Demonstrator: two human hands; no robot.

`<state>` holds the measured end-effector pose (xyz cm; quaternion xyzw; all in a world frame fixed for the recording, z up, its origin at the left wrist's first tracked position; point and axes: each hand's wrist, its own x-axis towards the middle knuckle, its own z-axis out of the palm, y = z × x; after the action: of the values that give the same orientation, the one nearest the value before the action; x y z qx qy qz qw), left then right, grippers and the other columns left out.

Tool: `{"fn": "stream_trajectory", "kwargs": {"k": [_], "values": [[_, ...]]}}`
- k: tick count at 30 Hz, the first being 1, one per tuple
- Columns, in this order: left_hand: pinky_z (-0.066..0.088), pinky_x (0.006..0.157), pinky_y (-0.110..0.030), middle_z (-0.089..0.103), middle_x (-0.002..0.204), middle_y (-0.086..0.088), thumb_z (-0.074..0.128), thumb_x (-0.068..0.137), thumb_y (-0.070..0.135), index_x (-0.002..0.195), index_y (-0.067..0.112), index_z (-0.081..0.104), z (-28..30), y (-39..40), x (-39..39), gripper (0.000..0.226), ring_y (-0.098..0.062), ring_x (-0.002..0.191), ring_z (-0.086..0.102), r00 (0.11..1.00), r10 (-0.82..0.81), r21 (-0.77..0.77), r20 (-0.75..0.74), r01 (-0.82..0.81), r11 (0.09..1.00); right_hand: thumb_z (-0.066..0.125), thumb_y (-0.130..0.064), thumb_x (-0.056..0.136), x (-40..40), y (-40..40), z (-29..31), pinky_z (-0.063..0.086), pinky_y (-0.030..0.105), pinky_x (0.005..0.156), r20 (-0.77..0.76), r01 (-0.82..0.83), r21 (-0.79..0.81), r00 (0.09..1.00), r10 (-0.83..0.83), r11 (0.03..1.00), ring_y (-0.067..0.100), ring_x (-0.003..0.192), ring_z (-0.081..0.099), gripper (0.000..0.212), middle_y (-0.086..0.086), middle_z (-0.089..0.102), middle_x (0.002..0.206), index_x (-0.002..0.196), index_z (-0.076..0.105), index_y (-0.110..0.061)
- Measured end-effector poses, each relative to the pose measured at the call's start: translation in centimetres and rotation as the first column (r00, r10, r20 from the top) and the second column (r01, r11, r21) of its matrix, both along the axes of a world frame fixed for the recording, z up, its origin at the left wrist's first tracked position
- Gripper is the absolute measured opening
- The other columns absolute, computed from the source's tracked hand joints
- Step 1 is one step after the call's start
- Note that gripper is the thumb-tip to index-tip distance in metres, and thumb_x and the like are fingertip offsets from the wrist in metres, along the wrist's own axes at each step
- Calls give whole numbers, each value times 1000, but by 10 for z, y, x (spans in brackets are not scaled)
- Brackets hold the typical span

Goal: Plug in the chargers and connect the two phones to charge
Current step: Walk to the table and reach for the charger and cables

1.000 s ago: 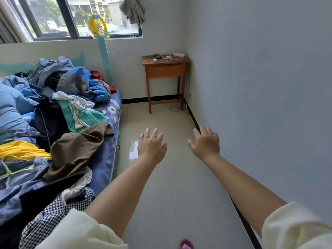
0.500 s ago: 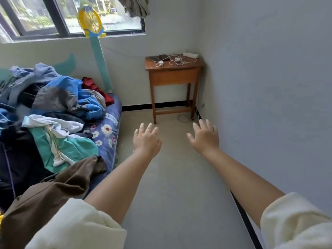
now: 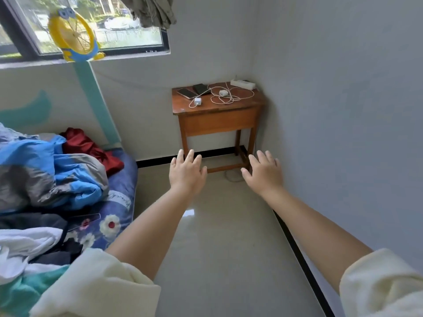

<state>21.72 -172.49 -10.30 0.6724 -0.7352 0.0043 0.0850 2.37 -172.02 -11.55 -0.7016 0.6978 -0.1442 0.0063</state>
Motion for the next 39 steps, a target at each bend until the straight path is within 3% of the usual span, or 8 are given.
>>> {"fn": "stream_trajectory", "kwargs": {"k": [6, 15, 26, 33, 39], "values": [[7, 113, -40, 22, 151, -5, 29, 94, 37, 136, 20, 31, -22, -146, -16, 45, -29, 140, 5, 999, -37, 33, -6, 37, 999, 46, -35, 93, -19, -143, -15, 19, 44, 110, -1, 28, 11, 1000, -28, 1000, 28, 139, 20, 50, 12, 32, 148, 135, 39, -11], [8, 114, -42, 20, 152, -5, 27, 94, 39, 136, 22, 31, -33, -367, -39, 46, -29, 141, 4, 999, 37, 86, -5, -37, 996, 47, -35, 93, -58, -375, -16, 22, 46, 110, 31, 29, 23, 999, -30, 999, 31, 138, 21, 50, 14, 32, 148, 135, 39, -10], [10, 113, -44, 19, 152, -2, 26, 94, 41, 137, 24, 28, -58, -586, -9, 46, -28, 141, 5, 991, 132, 125, -27, -127, 984, 47, -35, 92, -41, -610, -37, 26, 45, 109, 4, -43, 85, 999, 43, 995, 30, 137, 25, 49, 14, 37, 146, 134, 42, -11], [9, 114, -43, 19, 152, -1, 26, 94, 44, 138, 27, 26, -66, -721, -7, 47, -26, 141, 4, 998, 27, 147, -49, -19, 989, 46, -34, 93, -47, -736, -38, 26, 45, 110, 22, 29, 120, 999, -31, 992, 30, 137, 25, 48, 13, 37, 146, 135, 40, -11], [10, 114, -45, 21, 152, 0, 28, 94, 42, 138, 30, 26, -90, -788, -17, 45, -26, 141, 4, 994, -35, 233, -101, 58, 971, 47, -32, 93, -69, -783, -59, 27, 39, 110, 54, 65, 202, 996, -77, 977, 29, 137, 26, 48, 12, 38, 145, 136, 39, -10]]}}
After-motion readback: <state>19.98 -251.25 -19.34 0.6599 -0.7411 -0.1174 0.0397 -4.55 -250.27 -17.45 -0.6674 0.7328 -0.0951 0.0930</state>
